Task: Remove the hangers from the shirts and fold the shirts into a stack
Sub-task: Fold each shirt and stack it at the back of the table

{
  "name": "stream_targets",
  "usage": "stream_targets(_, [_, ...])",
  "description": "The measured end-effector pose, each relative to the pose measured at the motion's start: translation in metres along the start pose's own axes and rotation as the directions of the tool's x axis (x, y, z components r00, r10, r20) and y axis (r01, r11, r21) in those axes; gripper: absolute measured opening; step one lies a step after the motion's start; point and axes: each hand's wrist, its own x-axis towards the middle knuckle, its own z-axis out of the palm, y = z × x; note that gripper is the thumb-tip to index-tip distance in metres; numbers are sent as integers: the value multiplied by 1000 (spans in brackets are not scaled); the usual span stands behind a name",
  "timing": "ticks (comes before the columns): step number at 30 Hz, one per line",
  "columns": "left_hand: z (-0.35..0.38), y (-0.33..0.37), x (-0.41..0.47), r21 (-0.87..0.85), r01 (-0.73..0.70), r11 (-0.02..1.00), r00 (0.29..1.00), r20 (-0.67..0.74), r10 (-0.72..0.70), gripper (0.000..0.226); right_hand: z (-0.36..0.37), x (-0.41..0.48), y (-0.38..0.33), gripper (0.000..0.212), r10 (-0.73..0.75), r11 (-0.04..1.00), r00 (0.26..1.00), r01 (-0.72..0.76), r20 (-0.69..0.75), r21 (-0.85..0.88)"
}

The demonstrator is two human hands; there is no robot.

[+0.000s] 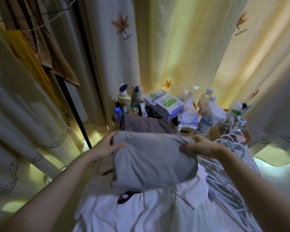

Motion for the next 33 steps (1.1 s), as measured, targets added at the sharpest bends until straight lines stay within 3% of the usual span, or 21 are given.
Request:
stream_targets(2, [-8,26,21,-175,-94,980,982,-180,62,39,-8,19,-13,32,17,972,967,43,-252,231])
stream_targets(4, [-15,45,49,-353,-176,919,933,-356,43,38,-9,45,-30,47,137,907,886,67,-442,415])
stream_targets(5, [-17,50,62,-434,-173,884,919,-393,-13,46,-9,58,-37,52,202,858,865,70,-460,509])
stream_targets(7, [-14,47,78,-519,-67,852,934,-333,-130,63,-2,79,-39,59,253,824,866,41,-431,565])
stream_targets(9, [-8,32,82,-425,102,899,962,-187,-197,79,10,91,-29,58,217,861,893,16,-395,509])
stream_targets(11, [-6,15,85,-195,158,968,978,-106,-181,95,15,102,-16,61,170,892,912,20,-374,452])
stream_targets(13, [-10,7,92,-105,88,991,978,-180,-106,102,10,110,-18,72,116,923,903,55,-414,380])
stream_targets(17, [-25,16,105,-229,-167,959,917,-393,65,85,-7,125,-44,70,5,934,771,224,-637,278])
stream_targets(19, [-24,17,111,-190,-223,956,904,-407,130,73,-7,132,-50,60,-122,978,688,206,-716,31])
stream_targets(20, [-21,14,116,-90,-181,979,915,-379,135,70,-4,136,-48,56,-183,983,683,130,-707,-128])
stream_targets(22, [-11,-3,122,170,-30,985,960,-271,76,70,8,142,-31,51,-241,890,784,-56,-572,-453])
stream_targets(24, [0,-23,124,250,48,967,983,-182,-2,71,26,147,-2,53,-217,750,913,-71,-346,-658])
stream_targets(26, [7,-40,125,255,58,965,988,-152,-19,73,43,148,25,56,-156,741,954,-58,-255,-669])
stream_targets(33, [11,-53,110,284,90,955,976,-218,-27,68,52,140,35,57,-183,798,953,2,-240,-602])
